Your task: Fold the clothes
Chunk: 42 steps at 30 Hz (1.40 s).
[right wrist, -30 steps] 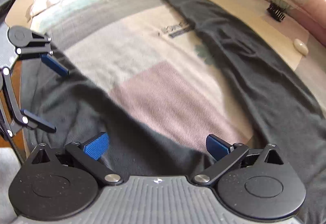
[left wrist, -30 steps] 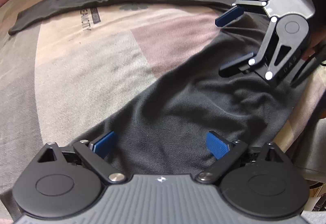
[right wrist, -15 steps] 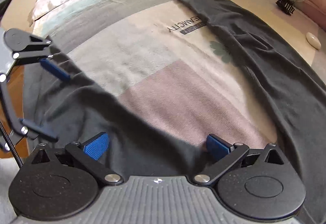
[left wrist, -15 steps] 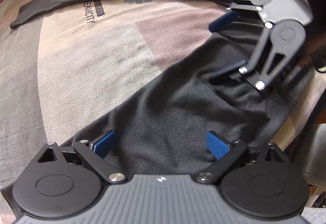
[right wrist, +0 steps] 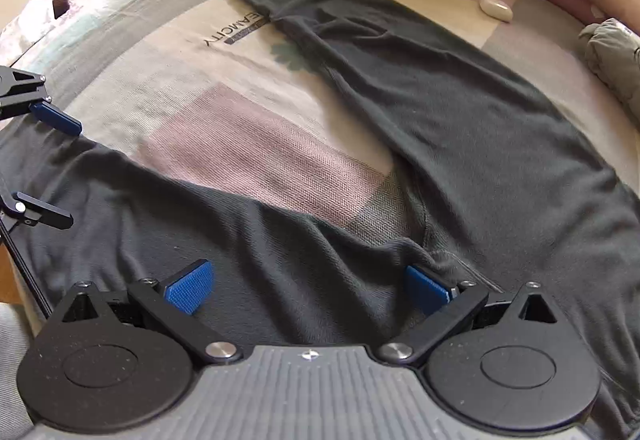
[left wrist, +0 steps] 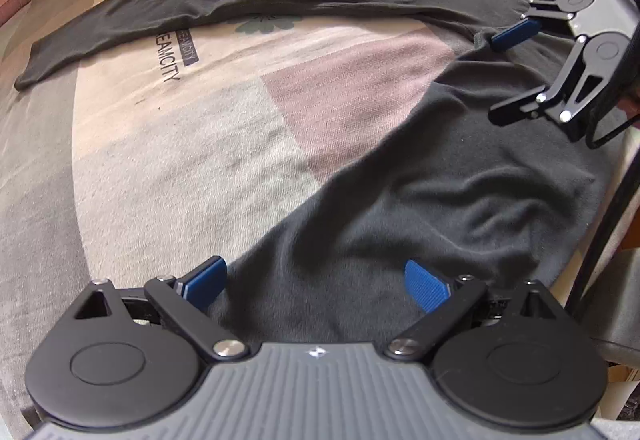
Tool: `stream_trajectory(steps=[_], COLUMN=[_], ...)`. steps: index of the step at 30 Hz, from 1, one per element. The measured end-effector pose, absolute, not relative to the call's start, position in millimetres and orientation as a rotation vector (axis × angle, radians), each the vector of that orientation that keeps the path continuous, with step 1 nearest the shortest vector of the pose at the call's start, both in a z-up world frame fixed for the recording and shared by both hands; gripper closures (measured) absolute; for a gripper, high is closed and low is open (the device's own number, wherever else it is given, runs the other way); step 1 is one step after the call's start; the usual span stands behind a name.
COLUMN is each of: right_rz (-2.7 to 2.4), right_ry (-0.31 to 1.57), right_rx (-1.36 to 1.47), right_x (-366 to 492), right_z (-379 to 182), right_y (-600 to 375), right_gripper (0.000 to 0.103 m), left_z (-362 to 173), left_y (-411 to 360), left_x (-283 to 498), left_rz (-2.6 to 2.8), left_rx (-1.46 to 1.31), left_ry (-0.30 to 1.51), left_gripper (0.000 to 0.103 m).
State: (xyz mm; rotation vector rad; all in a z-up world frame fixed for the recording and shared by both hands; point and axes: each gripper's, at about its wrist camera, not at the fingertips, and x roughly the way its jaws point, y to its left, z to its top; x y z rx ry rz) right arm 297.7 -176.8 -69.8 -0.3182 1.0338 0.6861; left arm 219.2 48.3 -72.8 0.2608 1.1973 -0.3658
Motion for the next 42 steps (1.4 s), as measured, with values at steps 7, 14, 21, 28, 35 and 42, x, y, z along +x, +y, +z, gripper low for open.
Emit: stream_trajectory(steps=[7, 14, 21, 28, 35, 42], right_rz=[0.717, 0.709, 0.711, 0.763, 0.778, 0.807], right_ry=[0.988, 0.982, 0.987, 1.080, 1.065, 1.186], right_rx=[-0.297, -0.266, -0.251, -0.191, -0.155, -0.119], right_x=[316.2, 338.5, 360.1, 361.3, 381.9, 403.4], right_z=[-67.0, -63.4, -78.3, -71.2, -52.4, -70.6], right_y=[-175.1, -180.7, -164.7, -164.3, -157.8, -135.1], right_gripper=[0.000, 0.000, 0.000, 0.000, 0.000, 0.000], left_z=[-56.2, -53.2, -60.6, -57.3, -61.1, -60.2], left_y=[39.4, 33.4, 23.9, 40.6, 59.0, 66.5], left_x=[228.3, 243.7, 249.3, 249.7, 249.9, 250.1], left_rz=[-0.324, -0.286, -0.314, -0.266, -0.215, -0.204], left_rx=[0.293, 0.272, 0.252, 0.229, 0.222, 0.207], left_ry=[1.182, 1.168, 1.158, 1.157, 1.154, 1.144], left_gripper=[0.008, 0.008, 0.008, 0.008, 0.008, 0.008])
